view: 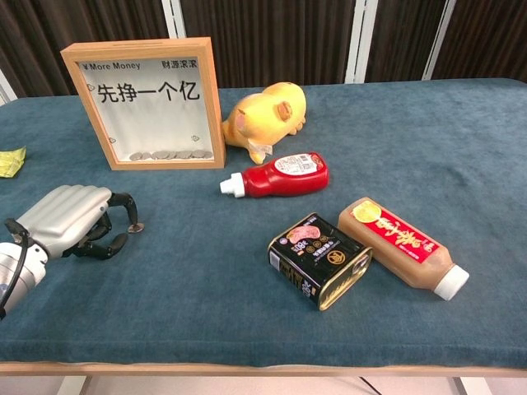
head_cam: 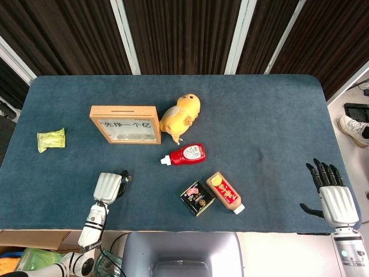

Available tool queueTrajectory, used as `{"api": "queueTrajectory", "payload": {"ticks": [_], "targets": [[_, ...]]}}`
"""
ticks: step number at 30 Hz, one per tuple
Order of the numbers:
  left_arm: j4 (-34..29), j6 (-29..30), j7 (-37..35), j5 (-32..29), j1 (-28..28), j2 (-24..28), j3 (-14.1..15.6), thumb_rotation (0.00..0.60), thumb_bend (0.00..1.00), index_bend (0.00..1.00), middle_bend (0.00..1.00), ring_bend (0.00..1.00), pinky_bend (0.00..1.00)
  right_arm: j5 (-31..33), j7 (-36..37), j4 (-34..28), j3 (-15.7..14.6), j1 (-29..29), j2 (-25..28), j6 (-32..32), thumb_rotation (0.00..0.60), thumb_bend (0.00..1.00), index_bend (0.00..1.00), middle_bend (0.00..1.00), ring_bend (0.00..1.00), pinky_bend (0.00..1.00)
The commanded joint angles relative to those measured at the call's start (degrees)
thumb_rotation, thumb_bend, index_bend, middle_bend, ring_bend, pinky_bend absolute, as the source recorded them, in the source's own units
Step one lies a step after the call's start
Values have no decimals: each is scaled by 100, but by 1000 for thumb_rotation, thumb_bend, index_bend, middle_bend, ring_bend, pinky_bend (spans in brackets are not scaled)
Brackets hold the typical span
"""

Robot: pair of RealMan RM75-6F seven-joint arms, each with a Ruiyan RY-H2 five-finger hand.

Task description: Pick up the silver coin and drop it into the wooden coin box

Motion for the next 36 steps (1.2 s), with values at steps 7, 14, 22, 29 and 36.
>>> {"api": "queueTrajectory", "payload": {"ticks": [7,14,22,29,36], "targets": [[-22,-10,36,-5,-10,13,17,600,390,449,1000,1000,1000,7,3,-2,4,-2,0,3,600,170,0,0,0,0],[-121,-74,109,-51,-35,66,18,600,389,437,1000,1000,1000,15,12,-5,7,-4,5,6,600,170,0,0,0,0],[-321,-153,209,-127,-45,161,20,600,389,416,1000,1000,1000,12,26,-8,5,-9,16,13,600,170,0,0,0,0],[-379,-209,301,-190,-67,192,12,600,388,420,1000,1000,1000,13,20,-10,3,-7,16,6,600,171,0,0,0,0],[-257,-191,291,-244,-91,121,-36,600,389,475,1000,1000,1000,-2,44,-18,-1,-11,27,16,600,170,0,0,0,0]]}}
